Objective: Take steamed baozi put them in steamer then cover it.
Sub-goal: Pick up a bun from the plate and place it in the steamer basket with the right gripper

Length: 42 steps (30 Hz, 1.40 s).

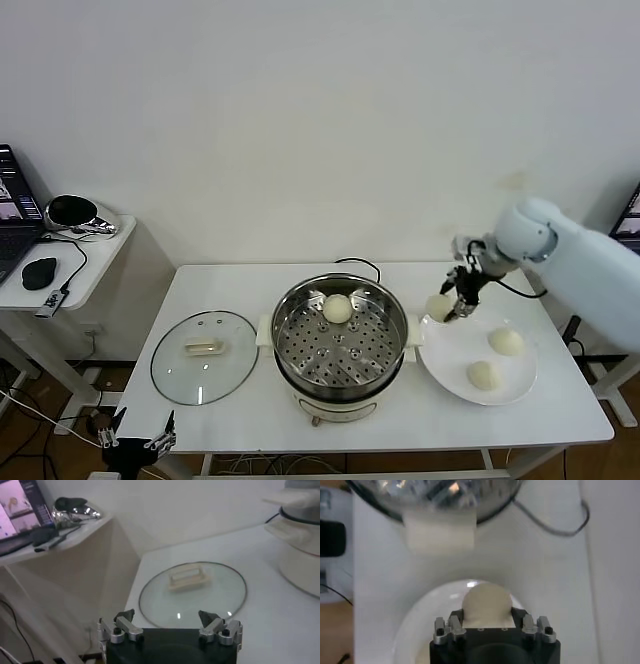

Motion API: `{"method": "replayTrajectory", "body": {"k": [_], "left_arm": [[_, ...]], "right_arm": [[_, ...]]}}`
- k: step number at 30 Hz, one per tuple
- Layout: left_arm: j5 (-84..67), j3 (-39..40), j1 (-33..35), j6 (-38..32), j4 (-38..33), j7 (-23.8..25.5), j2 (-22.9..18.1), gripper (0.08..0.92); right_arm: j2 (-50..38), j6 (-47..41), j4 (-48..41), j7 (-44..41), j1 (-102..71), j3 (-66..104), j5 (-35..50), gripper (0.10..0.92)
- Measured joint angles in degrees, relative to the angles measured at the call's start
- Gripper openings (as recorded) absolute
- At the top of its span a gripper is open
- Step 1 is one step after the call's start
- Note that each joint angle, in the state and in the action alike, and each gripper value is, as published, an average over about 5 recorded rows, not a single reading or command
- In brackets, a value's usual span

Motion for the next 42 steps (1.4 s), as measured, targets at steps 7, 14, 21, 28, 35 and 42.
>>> {"method": "replayTrajectory", "body": {"k": [7, 14, 21, 28, 35, 42], "left_arm": [[-0.05, -0.25, -0.28, 0.02, -1.32, -0.16, 0.23, 0.823], [-0.32, -0.2, -0.79, -0.05, -1.99, -0.26, -0.07, 0.823], [-0.87, -0.16, -0.72, -0.05, -2.78, -0.44, -0.44, 0.823], [-1.37, -0.49, -0.33, 0.02, -3.76, -0.44, -0.5, 0.823], [-1.6, -0.49, 0.02, 0.04, -4.07, -0.47, -0.85, 0.823], [-1.63, 0.2, -0.42, 0.01, -3.94, -0.51, -1.23, 0.823]], "right_arm": [[4.73, -3.03, 1.65, -1.17, 11.33, -8.56, 8.5, 0.602], [11.55, -5.7, 1.51, -0.97, 16.34, -13.66, 13.64, 0.602], [19.15, -7.79, -0.13, -0.11, 16.84, -16.08, 15.25, 0.602], [25.49, -8.73, -2.59, 1.06, 14.59, -17.95, 14.27, 0.602], [30.68, -8.83, -6.58, 2.43, 11.09, -18.16, 11.61, 0.602], [33.56, -8.93, -9.34, 3.59, 8.07, -18.16, 9.35, 0.602]]}}
